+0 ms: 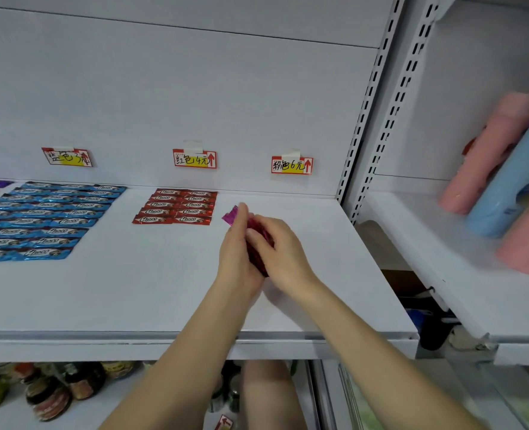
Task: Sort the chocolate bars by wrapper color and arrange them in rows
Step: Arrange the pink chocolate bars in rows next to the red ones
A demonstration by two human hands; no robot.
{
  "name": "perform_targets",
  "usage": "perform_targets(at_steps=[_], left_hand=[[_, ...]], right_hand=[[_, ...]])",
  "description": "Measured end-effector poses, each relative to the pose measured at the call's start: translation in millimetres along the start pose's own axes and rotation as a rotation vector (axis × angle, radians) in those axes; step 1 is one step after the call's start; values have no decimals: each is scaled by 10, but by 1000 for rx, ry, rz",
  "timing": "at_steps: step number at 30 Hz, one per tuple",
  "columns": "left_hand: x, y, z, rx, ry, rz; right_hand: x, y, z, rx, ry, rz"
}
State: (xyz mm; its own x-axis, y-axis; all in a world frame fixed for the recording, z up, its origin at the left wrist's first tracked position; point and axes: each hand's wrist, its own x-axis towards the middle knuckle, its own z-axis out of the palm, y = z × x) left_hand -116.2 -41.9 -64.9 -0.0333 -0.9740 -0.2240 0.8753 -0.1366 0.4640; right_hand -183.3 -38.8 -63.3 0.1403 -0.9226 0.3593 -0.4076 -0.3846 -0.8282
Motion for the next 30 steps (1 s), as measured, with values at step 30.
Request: perform_targets(at_steps=[30], left_hand=[[-65,344,-54,497,61,92]], right_hand=[[458,-127,-360,639,41,364]])
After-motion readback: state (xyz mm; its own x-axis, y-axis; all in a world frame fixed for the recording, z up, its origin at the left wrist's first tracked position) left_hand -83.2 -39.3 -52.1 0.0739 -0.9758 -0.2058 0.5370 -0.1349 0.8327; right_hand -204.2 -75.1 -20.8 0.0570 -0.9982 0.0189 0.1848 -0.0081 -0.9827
